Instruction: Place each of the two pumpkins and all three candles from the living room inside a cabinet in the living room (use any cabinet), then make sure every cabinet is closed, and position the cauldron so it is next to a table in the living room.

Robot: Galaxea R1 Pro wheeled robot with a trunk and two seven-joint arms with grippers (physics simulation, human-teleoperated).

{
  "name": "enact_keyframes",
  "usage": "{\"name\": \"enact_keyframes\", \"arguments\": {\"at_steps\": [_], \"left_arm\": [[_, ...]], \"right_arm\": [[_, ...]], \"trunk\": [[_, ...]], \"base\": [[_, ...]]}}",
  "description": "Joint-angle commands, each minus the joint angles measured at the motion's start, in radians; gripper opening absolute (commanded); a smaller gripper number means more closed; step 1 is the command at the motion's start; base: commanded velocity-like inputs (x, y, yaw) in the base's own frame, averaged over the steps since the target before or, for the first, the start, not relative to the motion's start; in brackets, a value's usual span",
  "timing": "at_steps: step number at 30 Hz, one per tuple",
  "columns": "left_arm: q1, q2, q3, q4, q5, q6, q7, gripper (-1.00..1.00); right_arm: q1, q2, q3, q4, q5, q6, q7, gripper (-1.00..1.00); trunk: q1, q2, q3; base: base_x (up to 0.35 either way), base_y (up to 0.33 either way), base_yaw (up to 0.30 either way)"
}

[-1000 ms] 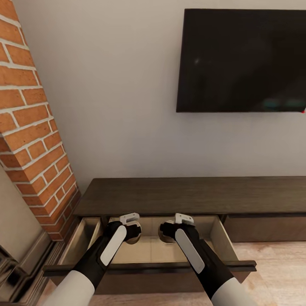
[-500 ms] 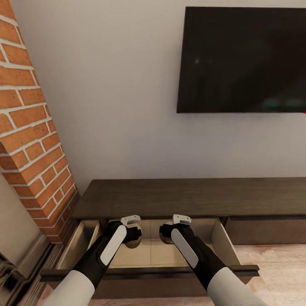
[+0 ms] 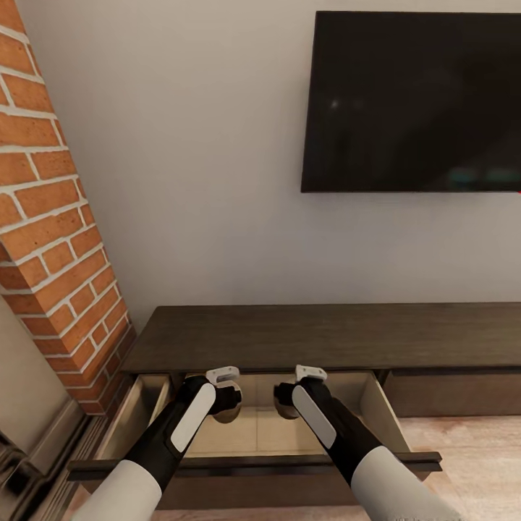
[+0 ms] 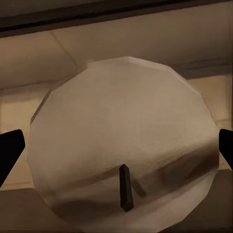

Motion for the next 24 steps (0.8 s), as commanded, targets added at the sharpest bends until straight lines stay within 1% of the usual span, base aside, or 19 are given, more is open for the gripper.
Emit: {"name": "enact_keyframes", "arguments": {"at_steps": [1,4,10,17,24], "left_arm": [[-0.001,0.0,-0.002,-0.001,0.01,0.001,0.01,-1.0],[-0.001,0.0,-0.002,-0.002,0.011,0.001,0.01,-1.0],[-0.001,0.0,-0.002,-0.002,0.01,0.001,0.009,-1.0],[-0.001,0.0,-0.001,-0.021,0.01,0.0,0.012,-1.0],[-0.001,0.0,-0.002,-0.03,0.01,0.0,0.012,-1.0]], "right_arm": [[-0.003,0.0,0.003,0.001,-0.009,0.005,-0.009,-1.0],[-0.006,0.0,0.002,0.004,-0.009,0.011,-0.009,-1.0],[-0.007,0.0,0.003,0.004,-0.009,0.013,-0.009,-1.0],[-0.007,0.001,0.004,0.004,-0.009,0.013,-0.009,-1.0],[-0.007,0.001,0.004,0.004,-0.008,0.013,-0.009,-1.0]], "trunk": [[0.0,0.0,-0.001],[0.0,0.0,-0.001],[0.0,0.0,-0.001],[0.0,0.0,-0.001],[0.027,-0.049,-0.023]], "base": [[0.0,0.0,0.0],[0.004,0.0,0.0],[0.157,-0.012,0.0],[0.016,-0.003,0.0],[0.0,0.0,0.0]]}}
